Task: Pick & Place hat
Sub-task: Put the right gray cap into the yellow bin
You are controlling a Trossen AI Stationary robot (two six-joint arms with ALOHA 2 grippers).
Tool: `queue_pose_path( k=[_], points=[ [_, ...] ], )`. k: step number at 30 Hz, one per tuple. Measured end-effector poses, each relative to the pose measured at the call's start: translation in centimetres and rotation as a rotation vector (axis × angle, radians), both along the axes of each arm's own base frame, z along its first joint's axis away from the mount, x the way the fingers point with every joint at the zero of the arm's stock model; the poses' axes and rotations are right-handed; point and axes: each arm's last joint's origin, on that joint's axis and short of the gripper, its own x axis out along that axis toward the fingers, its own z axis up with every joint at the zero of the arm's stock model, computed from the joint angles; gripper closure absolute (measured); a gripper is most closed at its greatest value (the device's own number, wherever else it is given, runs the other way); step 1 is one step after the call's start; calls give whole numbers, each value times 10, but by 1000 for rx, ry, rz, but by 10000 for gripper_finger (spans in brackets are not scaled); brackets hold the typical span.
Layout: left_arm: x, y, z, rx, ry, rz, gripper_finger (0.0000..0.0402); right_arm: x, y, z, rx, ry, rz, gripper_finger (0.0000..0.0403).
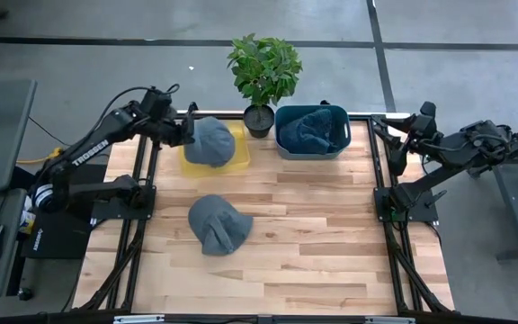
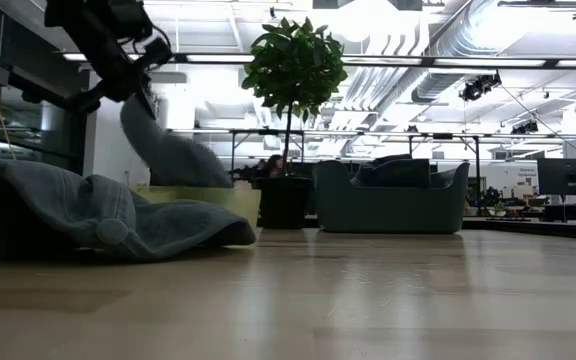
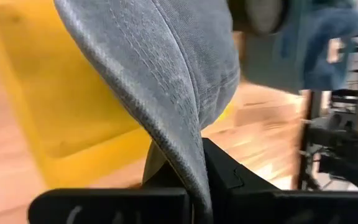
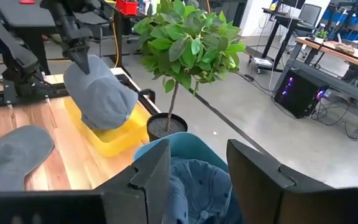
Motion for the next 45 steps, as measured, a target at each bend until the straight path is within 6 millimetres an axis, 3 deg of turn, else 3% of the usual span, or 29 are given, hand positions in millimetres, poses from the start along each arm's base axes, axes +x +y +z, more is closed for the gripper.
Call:
queue_pose_path(
  k=[8,19,27,35,45],
  points=[
    [13,16,-17,-81,64,27,398,-1,0,-1,-6,18,5,249],
    [44,48,-43,-128,-15,-40,398,-1,0,-2,-9,28,5,249],
    [53,50,-47,-156,-75,-100,398,-3,-1,-6,9,42,-11,249],
    [51,50,-53,-182,-11,-73,398,-3,-2,-5,-13,40,-33,249],
    [65,65,-75,-195,-4,-85,389,-3,-2,-5,-13,40,-33,249]
  ],
)
